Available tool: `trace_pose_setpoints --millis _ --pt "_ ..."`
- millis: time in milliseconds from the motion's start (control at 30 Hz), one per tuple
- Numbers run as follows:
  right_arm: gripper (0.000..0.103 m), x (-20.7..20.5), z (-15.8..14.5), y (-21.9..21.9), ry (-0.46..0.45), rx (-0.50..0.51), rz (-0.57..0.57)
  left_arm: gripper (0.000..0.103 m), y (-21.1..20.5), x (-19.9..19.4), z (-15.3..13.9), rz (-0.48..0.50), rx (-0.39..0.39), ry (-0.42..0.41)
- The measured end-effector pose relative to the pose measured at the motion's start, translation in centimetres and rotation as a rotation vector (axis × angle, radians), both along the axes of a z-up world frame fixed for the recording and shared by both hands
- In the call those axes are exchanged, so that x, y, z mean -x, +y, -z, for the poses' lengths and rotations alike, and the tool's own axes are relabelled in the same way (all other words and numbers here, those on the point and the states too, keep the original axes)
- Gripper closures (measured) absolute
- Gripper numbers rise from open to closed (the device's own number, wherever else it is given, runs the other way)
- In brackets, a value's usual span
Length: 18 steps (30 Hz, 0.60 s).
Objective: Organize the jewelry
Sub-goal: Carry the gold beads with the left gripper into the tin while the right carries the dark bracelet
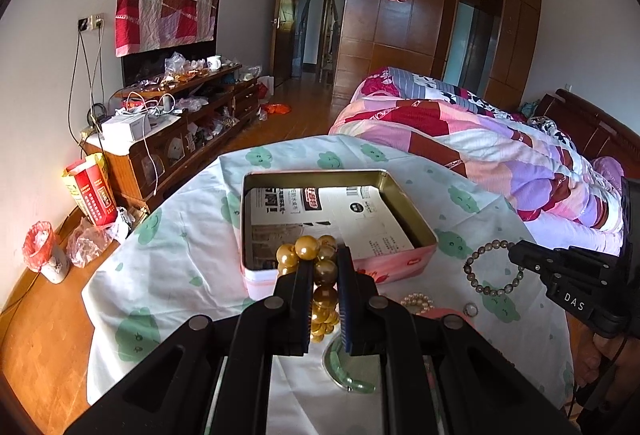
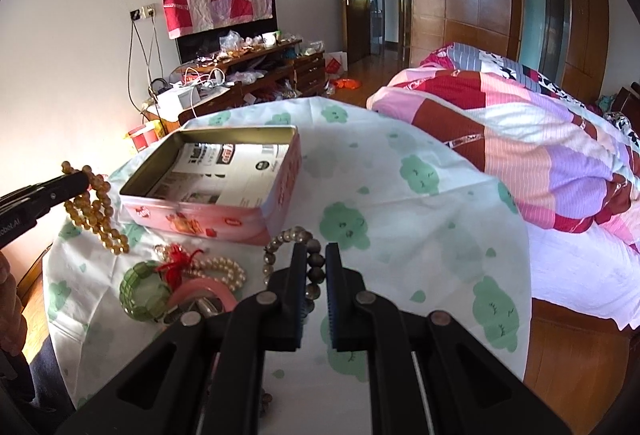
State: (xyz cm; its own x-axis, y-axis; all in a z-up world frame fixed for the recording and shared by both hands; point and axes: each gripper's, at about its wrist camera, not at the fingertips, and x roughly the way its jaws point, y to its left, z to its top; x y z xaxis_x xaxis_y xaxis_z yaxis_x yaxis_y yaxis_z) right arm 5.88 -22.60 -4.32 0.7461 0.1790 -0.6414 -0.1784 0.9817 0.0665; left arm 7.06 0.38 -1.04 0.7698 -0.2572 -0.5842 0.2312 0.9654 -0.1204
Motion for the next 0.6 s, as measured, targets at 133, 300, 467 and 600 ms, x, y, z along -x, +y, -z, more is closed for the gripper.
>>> trace_pose_setpoints --millis 133,300,467,600 --pt "0.092 -0.5 -0.6 0.2 -0.011 0.0 -0.012 0.093 -0.4 -0.5 -0.4 0.006 -0.01 -0.01" --pt "0.092 -1.2 -1.4 0.6 -0.029 -0.003 -0.026 0.093 -0.8 -1.3 -0.9 0.016 -0.025 -0.019" --pt "0.092 -1.9 -2.4 1.0 -0.047 -0.005 -0.039 0.093 -0.9 -2.0 -1.7 0.023 -0.031 -0.037" --pt "0.092 -2.7 -2.9 1.3 -0.052 -0.009 -0.05 0.093 -1.0 -2.8 -1.9 0.027 -0.04 -0.041"
